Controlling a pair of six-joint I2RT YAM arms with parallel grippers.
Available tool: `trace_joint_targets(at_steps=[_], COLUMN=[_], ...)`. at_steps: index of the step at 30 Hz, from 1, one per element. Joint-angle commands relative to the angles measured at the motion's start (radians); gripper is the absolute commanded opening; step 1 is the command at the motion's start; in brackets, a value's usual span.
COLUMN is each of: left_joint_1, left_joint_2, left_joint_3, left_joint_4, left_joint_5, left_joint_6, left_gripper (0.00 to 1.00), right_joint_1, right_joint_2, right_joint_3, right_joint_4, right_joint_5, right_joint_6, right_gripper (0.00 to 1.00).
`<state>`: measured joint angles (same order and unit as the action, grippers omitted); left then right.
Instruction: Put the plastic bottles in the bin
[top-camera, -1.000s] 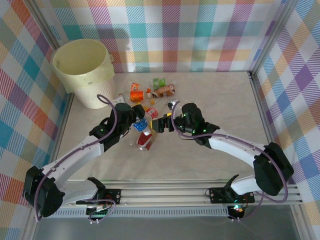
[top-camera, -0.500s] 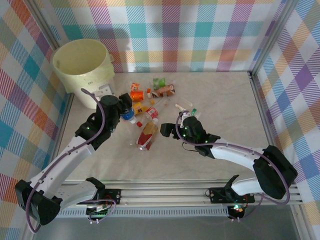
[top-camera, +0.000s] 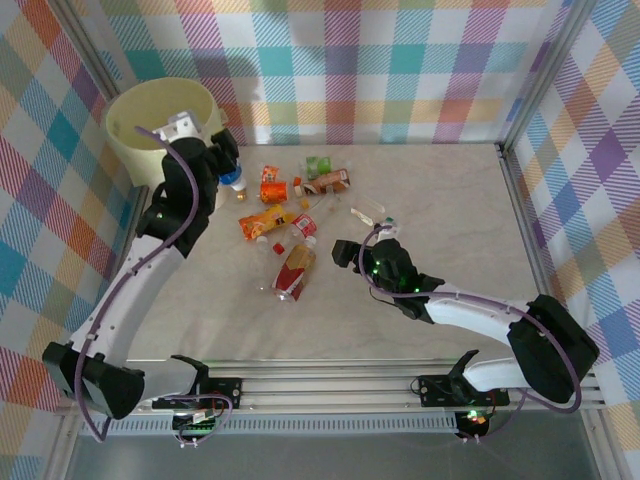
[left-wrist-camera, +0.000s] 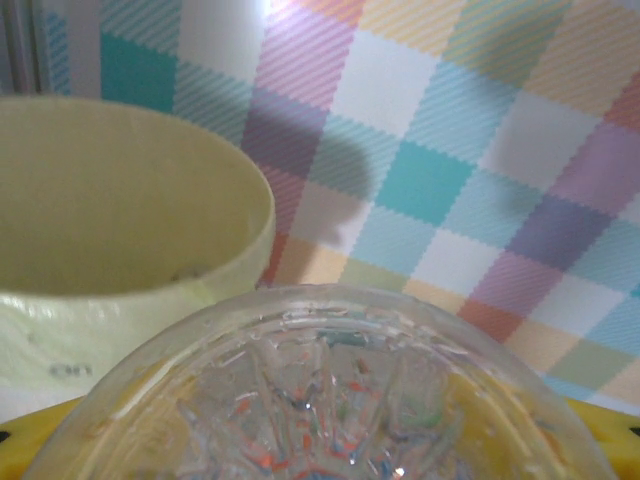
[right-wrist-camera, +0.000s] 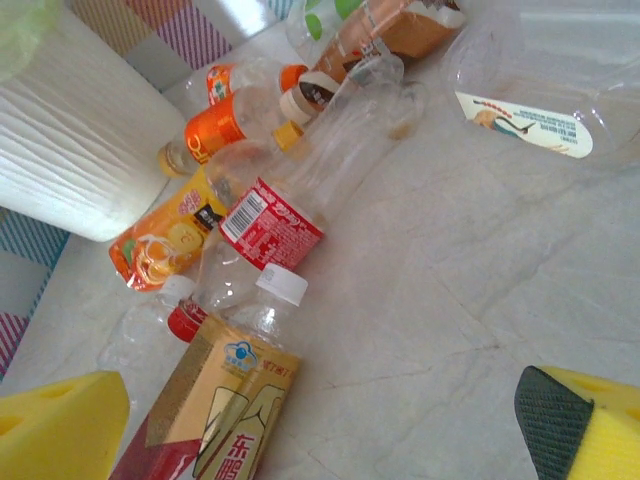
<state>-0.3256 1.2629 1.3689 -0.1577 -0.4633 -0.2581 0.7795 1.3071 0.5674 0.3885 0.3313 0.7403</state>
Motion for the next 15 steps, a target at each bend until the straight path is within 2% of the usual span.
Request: trace_joint_targets(at_steps=[1, 15], left_joint_1=[0.056, 0.305], left_joint_2=[0.036, 0.379], left_joint_3=[0.092, 0.491], left_joint_4=[0.106, 0.114], left_joint_5=[0.029, 0.032], left_joint_6=[0.043, 0.068], left_gripper=[0.56, 0.57], right_joint_1=[0.004, 0.004], right_joint_2=[-0.012, 0.008], right_joint_3=[-0.017, -0.001], right_joint_4=[0.075, 0.062], right_joint_5=[0.029, 0.002], right_joint_6=[-0.022, -0.042], right_gripper=[1.00, 1.00])
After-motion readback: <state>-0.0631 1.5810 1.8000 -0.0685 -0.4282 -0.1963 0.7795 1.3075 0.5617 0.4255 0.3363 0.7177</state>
